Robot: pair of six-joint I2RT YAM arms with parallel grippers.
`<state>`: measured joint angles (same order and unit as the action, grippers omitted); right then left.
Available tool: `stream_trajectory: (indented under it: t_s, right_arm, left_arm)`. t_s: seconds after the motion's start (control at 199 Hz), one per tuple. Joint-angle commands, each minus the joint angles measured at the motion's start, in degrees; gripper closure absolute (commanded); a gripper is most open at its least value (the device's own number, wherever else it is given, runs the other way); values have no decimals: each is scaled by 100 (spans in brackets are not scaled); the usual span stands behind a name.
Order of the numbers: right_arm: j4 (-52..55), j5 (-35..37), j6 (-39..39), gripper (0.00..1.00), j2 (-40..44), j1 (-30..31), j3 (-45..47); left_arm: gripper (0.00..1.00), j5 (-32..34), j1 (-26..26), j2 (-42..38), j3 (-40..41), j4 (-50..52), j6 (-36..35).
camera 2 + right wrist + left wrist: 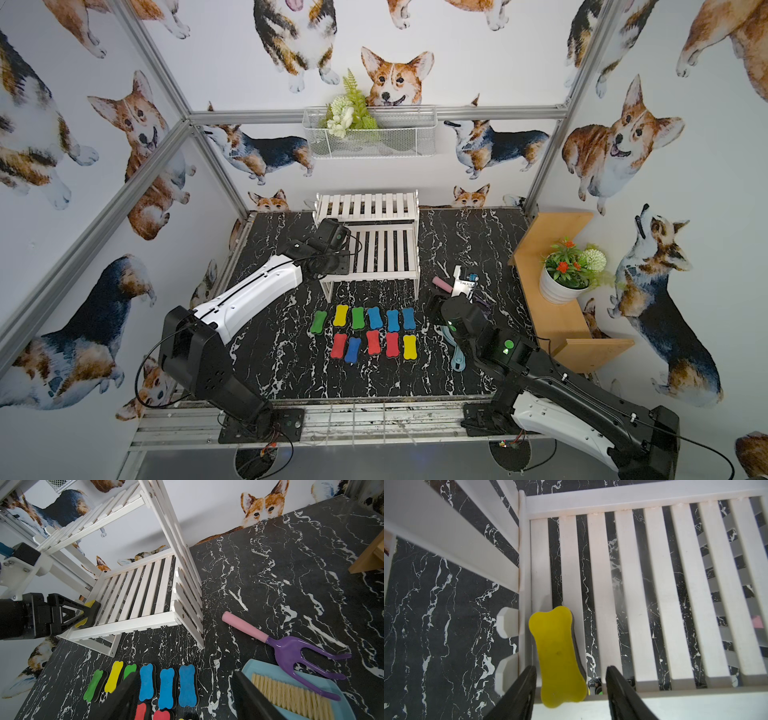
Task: Remove the whiteboard erasers from the shelf
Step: Pick up the whiteboard eraser from the shelf.
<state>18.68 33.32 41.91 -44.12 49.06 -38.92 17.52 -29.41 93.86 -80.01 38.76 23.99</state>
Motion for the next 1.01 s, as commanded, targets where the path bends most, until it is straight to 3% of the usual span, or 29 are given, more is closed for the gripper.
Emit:
stream_trajectory:
  t_s: [0.0,0.302,0.669,1.001]
  right_arm:
    - [26,166,56,25,9,-1,16]
    - [41,210,92,25,34,-1,46]
    - [85,254,115,25,114,-1,108]
    - [13,192,124,25,48,-1,120]
  left_arm:
    - [41,236,-46,42,-98,127,27]
    - [48,375,-203,314,-192,231,27]
    - [53,-73,-417,152,-15,-155,-310]
    - [52,383,-595,21,-397,194,-239]
